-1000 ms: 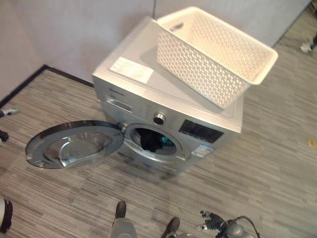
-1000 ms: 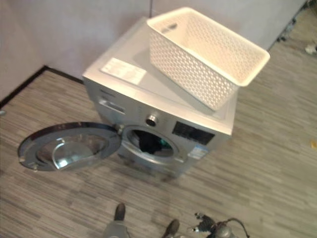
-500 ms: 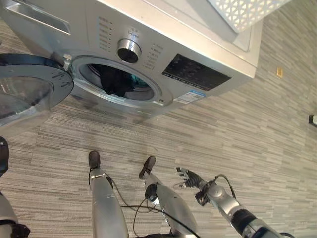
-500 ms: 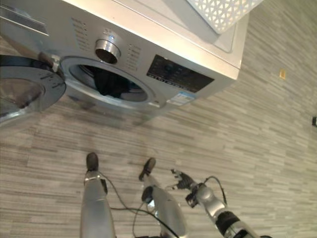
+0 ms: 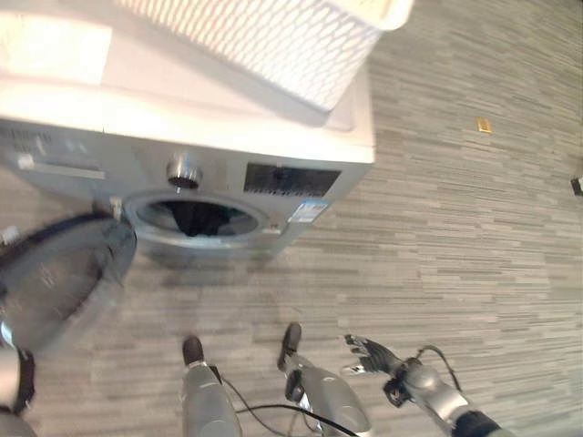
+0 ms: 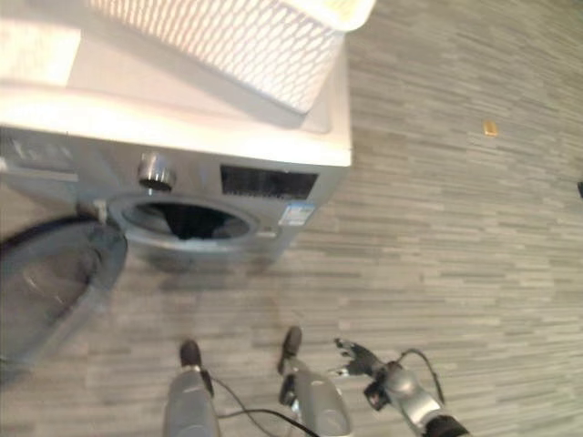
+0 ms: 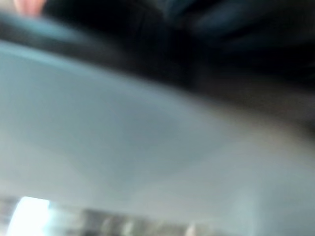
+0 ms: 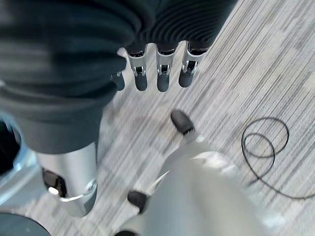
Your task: Grab the laundry basket,head to the washer,open it,put in the laundry and shut it.
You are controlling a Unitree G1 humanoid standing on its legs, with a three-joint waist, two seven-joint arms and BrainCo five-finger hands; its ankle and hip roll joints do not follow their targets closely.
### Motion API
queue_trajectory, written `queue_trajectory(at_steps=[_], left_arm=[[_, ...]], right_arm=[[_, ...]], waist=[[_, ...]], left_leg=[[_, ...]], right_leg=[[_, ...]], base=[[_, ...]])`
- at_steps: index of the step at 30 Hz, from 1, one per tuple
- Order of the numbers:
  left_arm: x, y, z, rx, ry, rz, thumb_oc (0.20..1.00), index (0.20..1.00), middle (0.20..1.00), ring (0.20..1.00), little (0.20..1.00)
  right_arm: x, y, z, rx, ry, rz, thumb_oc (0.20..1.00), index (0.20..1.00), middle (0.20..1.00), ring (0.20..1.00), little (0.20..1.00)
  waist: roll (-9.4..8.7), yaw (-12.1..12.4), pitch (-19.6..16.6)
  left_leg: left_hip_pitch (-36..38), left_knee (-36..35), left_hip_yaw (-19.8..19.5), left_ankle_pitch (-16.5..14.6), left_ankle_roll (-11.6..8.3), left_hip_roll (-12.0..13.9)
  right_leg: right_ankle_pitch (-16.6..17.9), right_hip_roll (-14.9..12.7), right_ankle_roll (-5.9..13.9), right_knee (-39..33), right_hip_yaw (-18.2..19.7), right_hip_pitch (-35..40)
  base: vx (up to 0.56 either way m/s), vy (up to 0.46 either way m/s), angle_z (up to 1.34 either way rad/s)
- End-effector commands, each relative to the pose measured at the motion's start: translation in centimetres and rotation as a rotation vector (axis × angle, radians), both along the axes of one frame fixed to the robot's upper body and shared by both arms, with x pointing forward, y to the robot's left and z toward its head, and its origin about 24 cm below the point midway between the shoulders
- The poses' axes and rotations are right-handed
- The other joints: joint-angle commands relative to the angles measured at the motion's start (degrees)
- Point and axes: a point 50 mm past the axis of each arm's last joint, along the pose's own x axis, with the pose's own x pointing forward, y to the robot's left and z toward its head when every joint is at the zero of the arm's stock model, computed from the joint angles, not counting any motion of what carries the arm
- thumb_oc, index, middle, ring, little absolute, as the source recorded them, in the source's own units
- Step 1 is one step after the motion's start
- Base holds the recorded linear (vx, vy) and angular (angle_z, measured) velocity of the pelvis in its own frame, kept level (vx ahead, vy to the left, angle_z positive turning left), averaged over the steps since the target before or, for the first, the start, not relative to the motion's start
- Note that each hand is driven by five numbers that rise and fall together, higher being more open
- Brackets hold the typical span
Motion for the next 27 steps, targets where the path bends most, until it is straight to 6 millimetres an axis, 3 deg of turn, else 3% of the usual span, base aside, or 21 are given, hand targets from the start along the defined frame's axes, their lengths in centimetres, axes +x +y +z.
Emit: queue_trajectory(at_steps=[1, 2, 3, 4, 5, 7, 9, 10, 11, 13, 14, 15, 16, 17, 19, 20, 21, 22, 23, 27], left_arm=[[-10.8, -0.3, -4.7, -0.119, 0.445, 0.123, 1.000, 1.000, 1.000, 1.000, 1.000], [-10.9, -0.3, -4.7, -0.120, 0.446, 0.124, 1.000, 1.000, 1.000, 1.000, 1.000], [-10.5, -1.0, -5.4, -0.119, 0.442, 0.093, 1.000, 1.000, 1.000, 1.000, 1.000], [-10.5, -1.0, -5.5, -0.119, 0.442, 0.092, 1.000, 1.000, 1.000, 1.000, 1.000], [-9.8, -2.1, -6.5, -0.142, 0.422, 0.064, 1.000, 1.000, 1.000, 1.000, 1.000], [-9.4, -2.8, -7.2, -0.169, 0.379, 0.061, 1.000, 1.000, 1.000, 1.000, 1.000], [-9.4, -3.4, -7.7, -0.197, 0.352, 0.068, 1.000, 1.000, 1.000, 1.000, 1.000], [-9.9, -3.8, -8.3, -0.214, 0.333, 0.072, 1.000, 1.000, 1.000, 1.000, 1.000], [-8.9, -3.9, -8.1, -0.195, 0.283, 0.041, 1.000, 1.000, 1.000, 1.000, 1.000], [-8.2, -4.2, -8.3, -0.165, 0.272, -0.005, 1.000, 1.000, 1.000, 1.000, 1.000], [-7.1, -4.8, -8.5, -0.153, 0.251, -0.062, 1.000, 1.000, 1.000, 1.000, 1.000], [-7.1, -4.9, -8.5, -0.153, 0.252, -0.063, 1.000, 1.000, 1.000, 1.000, 1.000], [-6.4, -5.5, -8.8, -0.160, 0.235, -0.098, 1.000, 1.000, 1.000, 1.000, 1.000], [-5.0, -7.2, -9.6, -0.169, 0.210, -0.208, 1.000, 1.000, 1.000, 1.000, 1.000], [-1.5, -9.7, -9.6, -0.177, 0.095, -0.317, 1.000, 1.000, 1.000, 1.000, 1.000], [-1.5, -9.7, -9.6, -0.177, 0.095, -0.317, 1.000, 1.000, 1.000, 1.000, 1.000], [2.3, -11.9, -8.9, -0.141, 0.023, -0.419, 1.000, 1.000, 1.000, 1.000, 1.000], [2.3, -11.9, -8.9, -0.141, 0.023, -0.420, 1.000, 1.000, 1.000, 1.000, 1.000], [4.5, -12.9, -8.3, -0.140, 0.020, -0.478, 1.000, 1.000, 1.000, 1.000, 1.000], [6.1, -14.6, -8.3, -0.184, 0.030, -0.525, 1.000, 1.000, 1.000, 1.000, 1.000]], right_arm=[[-0.7, 0.4, 1.2, 0.083, -0.039, 0.012, 1.000, 1.000, 1.000, 1.000, 1.000], [-0.7, 0.4, 1.2, 0.081, -0.037, 0.012, 1.000, 1.000, 1.000, 1.000, 1.000], [-0.5, 0.6, 2.1, 0.147, -0.083, -0.008, 1.000, 1.000, 1.000, 1.000, 1.000], [-0.6, 0.5, 2.1, 0.146, -0.083, -0.009, 1.000, 1.000, 1.000, 1.000, 1.000], [-0.4, -0.1, 2.6, 0.154, -0.121, -0.039, 1.000, 1.000, 1.000, 1.000, 1.000], [-1.5, -1.3, 2.4, 0.127, -0.106, -0.063, 1.000, 1.000, 1.000, 1.000, 1.000], [-2.1, -1.7, 2.0, 0.098, -0.081, -0.074, 1.000, 1.000, 1.000, 1.000, 1.000], [-2.1, -2.2, 1.9, 0.073, -0.076, -0.068, 1.000, 1.000, 1.000, 1.000, 1.000], [-2.5, -2.9, 1.7, 0.038, -0.057, -0.069, 1.000, 1.000, 1.000, 1.000, 1.000], [-2.9, -4.2, 1.7, -0.012, -0.056, -0.102, 1.000, 1.000, 1.000, 1.000, 1.000], [-3.5, -5.3, 1.9, -0.037, -0.062, -0.145, 1.000, 1.000, 1.000, 1.000, 1.000], [-3.5, -5.3, 1.9, -0.037, -0.061, -0.146, 1.000, 1.000, 1.000, 1.000, 1.000], [-3.8, -5.9, 2.1, -0.050, -0.066, -0.167, 1.000, 1.000, 1.000, 1.000, 1.000], [-4.7, -7.7, 2.7, -0.093, -0.065, -0.210, 1.000, 1.000, 1.000, 1.000, 1.000], [-5.0, -8.7, 3.2, -0.109, -0.078, -0.252, 1.000, 1.000, 1.000, 1.000, 1.000], [-5.0, -8.7, 3.2, -0.109, -0.078, -0.252, 1.000, 1.000, 1.000, 1.000, 1.000], [-4.5, -8.5, 3.1, -0.098, -0.091, -0.255, 1.000, 1.000, 1.000, 1.000, 1.000], [-4.5, -8.5, 3.1, -0.098, -0.091, -0.255, 1.000, 1.000, 1.000, 1.000, 1.000], [-4.3, -8.5, 3.4, -0.126, -0.085, -0.202, 1.000, 1.000, 1.000, 1.000, 1.000], [-3.5, -8.8, 4.2, -0.153, -0.097, -0.147, 1.000, 1.000, 1.000, 1.000, 1.000]], waist=[[-6.75, 0.50, 0.15], [-6.72, 0.50, 0.07], [-6.34, 0.53, 0.02], [-6.29, 0.57, 0.02], [-5.36, 0.03, -0.85], [-5.38, -1.76, -2.86], [-5.83, -1.70, -3.83], [-5.84, -1.25, -4.47], [-5.26, -1.29, -6.22], [-3.36, -2.71, -7.73], [-2.54, -3.40, -8.88], [-2.53, -3.28, -8.89], [-1.77, -3.64, -9.97], [0.35, -4.01, -11.39], [1.93, -4.51, -11.84], [1.93, -4.50, -11.84], [2.60, -6.01, -12.38], [2.59, -5.98, -12.35], [2.29, -7.42, -12.28], [1.95, -9.05, -11.70]], left_leg=[[-1.04, -5.69, -3.66, 7.79, 0.40, 2.36], [-0.90, -5.81, -3.56, 7.84, 0.35, 2.38], [-0.22, -8.33, -4.01, 11.51, -0.29, 3.77], [-0.16, -8.49, -4.01, 11.64, -0.36, 3.82], [-1.53, -14.94, -2.51, 18.15, -1.77, 5.19], [-1.12, -16.31, 5.13, 18.00, -1.90, 5.87], [0.11, -13.03, 4.77, 16.97, -2.04, 5.55], [1.87, -7.71, 1.17, 13.87, -1.43, 4.74], [7.22, -2.40, -4.59, 9.77, -0.51, 1.93], [11.57, -5.72, -2.42, 9.67, -0.34, 2.68], [13.28, -9.58, 0.01, 11.76, -0.29, 2.39], [13.45, -9.82, 0.15, 11.88, -0.28, 2.36], [14.46, -11.80, 0.78, 12.78, -0.78, 2.21], [15.87, -14.85, 1.30, 14.79, -1.81, 1.64], [16.44, -16.33, 1.72, 14.51, -2.14, 1.15], [16.44, -16.33, 1.72, 14.51, -2.14, 1.15], [17.79, -19.65, 3.31, 14.75, -2.39, 0.70], [17.81, -19.65, 3.32, 14.75, -2.38, 0.70], [17.27, -20.24, 4.35, 12.86, -2.35, 0.96], [16.20, -20.24, 4.76, 11.16, -2.23, 1.17]], right_leg=[[-13.97, -4.99, 3.69, 16.32, 8.26, -0.95], [-14.10, -4.99, 3.64, 16.48, 8.35, -1.00], [-17.23, -1.47, 1.81, 18.60, 9.91, -1.46], [-17.29, -1.41, 1.74, 18.66, 9.90, -1.50], [-17.83, 1.41, 0.68, 17.30, 8.54, -1.82], [-16.05, 1.15, 0.62, 15.05, 6.08, -1.78], [-14.61, 1.31, 0.60, 12.62, 6.14, -1.45], [-13.81, 1.55, 0.62, 10.96, 6.49, -0.94], [-12.97, 2.33, 0.35, 9.55, 7.91, 0.14], [-12.09, 2.03, 1.64, 8.53, 8.50, 1.44], [-10.16, 1.40, 1.98, 8.19, 8.30, 1.05], [-10.12, 1.41, 1.99, 8.14, 8.39, 1.06], [-9.67, 1.05, 2.23, 7.58, 8.18, 1.36], [-8.44, -0.19, 3.14, 5.87, 7.17, 2.51], [-7.65, -1.10, 3.82, 4.82, 6.48, 3.17], [-7.65, -1.10, 3.82, 4.81, 6.48, 3.18], [-6.71, -1.73, 4.58, 3.72, 6.55, 3.12], [-6.70, -1.73, 4.58, 3.71, 6.56, 3.14], [-6.30, -1.92, 5.08, 3.58, 6.75, 2.31], [-5.51, -1.86, 5.43, 3.35, 7.60, 0.88]], base=[[0.00, -0.105, 0.07], [-0.06, -0.228, -0.02], [-0.06, -0.186, -0.09], [-0.18, -0.383, 0.02], [-0.17, -0.256, 0.03], [-0.18, -0.207, 0.51], [-0.13, -0.076, 0.78], [-0.11, -0.040, 0.15], [-0.01, 0.064, -0.25], [0.02, 0.195, -0.35], [-0.02, 0.166, 0.07], [-0.02, 0.134, 0.14], [0.04, 0.185, -0.04], [0.01, 0.244, -0.09], [-0.03, 0.169, 0.13], [-0.06, 0.128, 0.44], [-0.04, 0.087, 0.36], [-0.08, 0.097, 0.20], [-0.04, 0.010, -0.03], [-0.08, -0.002, -0.03]])
